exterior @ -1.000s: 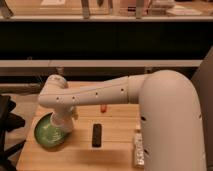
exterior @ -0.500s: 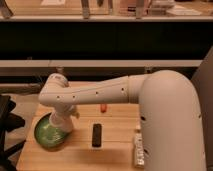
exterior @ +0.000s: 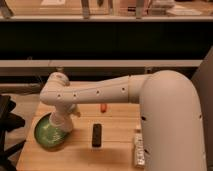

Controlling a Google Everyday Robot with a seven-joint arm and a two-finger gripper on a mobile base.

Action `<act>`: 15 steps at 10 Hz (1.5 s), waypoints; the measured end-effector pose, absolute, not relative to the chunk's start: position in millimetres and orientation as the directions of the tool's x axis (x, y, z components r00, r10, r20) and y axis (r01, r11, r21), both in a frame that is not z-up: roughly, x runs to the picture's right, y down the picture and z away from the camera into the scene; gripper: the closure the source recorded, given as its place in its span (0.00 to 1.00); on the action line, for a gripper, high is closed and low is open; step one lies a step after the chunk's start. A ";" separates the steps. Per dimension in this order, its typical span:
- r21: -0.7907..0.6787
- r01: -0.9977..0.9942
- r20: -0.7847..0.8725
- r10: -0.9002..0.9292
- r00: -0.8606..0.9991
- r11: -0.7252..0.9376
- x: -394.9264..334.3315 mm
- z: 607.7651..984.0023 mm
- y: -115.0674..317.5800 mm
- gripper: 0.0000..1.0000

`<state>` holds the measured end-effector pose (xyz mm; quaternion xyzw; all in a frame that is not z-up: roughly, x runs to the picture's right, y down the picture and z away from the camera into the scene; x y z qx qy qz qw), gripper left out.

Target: Place the ceramic cup in the ceramic bowl

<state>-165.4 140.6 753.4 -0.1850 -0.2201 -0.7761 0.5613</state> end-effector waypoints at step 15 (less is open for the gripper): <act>0.157 0.939 0.531 -0.776 -0.341 -0.305 -173.5 755.6 146.1 0.75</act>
